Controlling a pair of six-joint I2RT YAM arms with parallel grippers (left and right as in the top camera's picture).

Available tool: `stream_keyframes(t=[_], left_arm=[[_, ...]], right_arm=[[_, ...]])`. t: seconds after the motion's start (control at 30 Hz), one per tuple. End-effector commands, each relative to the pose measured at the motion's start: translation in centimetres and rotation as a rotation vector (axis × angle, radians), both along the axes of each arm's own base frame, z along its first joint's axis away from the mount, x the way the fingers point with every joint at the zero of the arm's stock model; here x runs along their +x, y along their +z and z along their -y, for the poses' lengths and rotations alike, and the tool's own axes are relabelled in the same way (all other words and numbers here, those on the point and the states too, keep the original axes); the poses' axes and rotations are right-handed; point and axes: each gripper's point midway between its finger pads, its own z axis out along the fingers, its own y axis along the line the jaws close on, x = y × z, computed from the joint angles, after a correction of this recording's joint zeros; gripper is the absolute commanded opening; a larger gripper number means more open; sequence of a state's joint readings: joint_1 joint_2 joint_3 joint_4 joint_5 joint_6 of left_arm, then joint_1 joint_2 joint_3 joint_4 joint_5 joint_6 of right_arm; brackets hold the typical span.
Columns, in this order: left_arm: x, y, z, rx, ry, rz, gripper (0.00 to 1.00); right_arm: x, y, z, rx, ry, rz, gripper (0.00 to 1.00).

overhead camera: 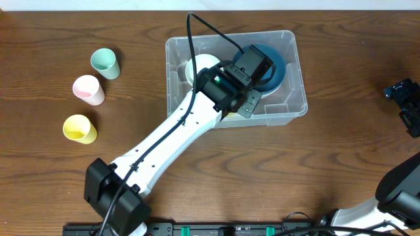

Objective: Pack container
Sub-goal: 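Carry the white cup into the bin and stack it on the cups, then release the white cup and withdraw the left gripper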

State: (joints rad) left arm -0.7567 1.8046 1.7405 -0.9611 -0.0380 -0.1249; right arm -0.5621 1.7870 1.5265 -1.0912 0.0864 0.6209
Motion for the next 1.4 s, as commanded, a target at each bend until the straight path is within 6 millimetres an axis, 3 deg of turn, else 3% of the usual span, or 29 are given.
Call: stream_keyframes(t=[0.0, 0.37, 0.67, 0.77, 0.83, 1.0, 1.1, 1.2, 1.37], left_arm=[[0.8, 0.5, -1.0, 0.034, 0.013, 0.041, 0.06], [1.2, -2.6, -0.7, 0.084, 0.016, -0.011, 0.06], [1.1, -2.8, -0.7, 0.091, 0.016, -0.017, 0.06], [1.2, -2.8, -0.7, 0.091, 0.016, -0.016, 0.32], [1.2, -2.8, -0.7, 0.091, 0.016, -0.017, 0.42], [1.8, -2.5, -1.2, 0.101, 0.035, 0.009, 0.47], [2.5, -1.2, -2.2, 0.082, 0.081, 0.024, 0.48], [3.1, 1.3, -4.6, 0.044, 0.181, 0.031, 0.47], [2.9, 5.6, -12.0, 0.008, 0.399, 0.019, 0.47]], right_arm=[[-0.2, -0.1, 0.2, -0.005, -0.018, -0.007, 0.99], [-0.2, -0.1, 0.2, -0.005, -0.018, -0.007, 0.99], [-0.2, -0.1, 0.2, -0.005, -0.018, -0.007, 0.99], [-0.2, -0.1, 0.2, -0.005, -0.018, -0.007, 0.99], [-0.2, -0.1, 0.2, -0.005, -0.018, -0.007, 0.99], [-0.2, -0.1, 0.2, -0.005, -0.018, -0.007, 0.99], [-0.2, -0.1, 0.2, -0.005, -0.018, -0.007, 0.99], [-0.2, -0.1, 0.2, -0.005, -0.018, -0.007, 0.99], [-0.2, -0.1, 0.2, -0.005, -0.018, -0.007, 0.99]])
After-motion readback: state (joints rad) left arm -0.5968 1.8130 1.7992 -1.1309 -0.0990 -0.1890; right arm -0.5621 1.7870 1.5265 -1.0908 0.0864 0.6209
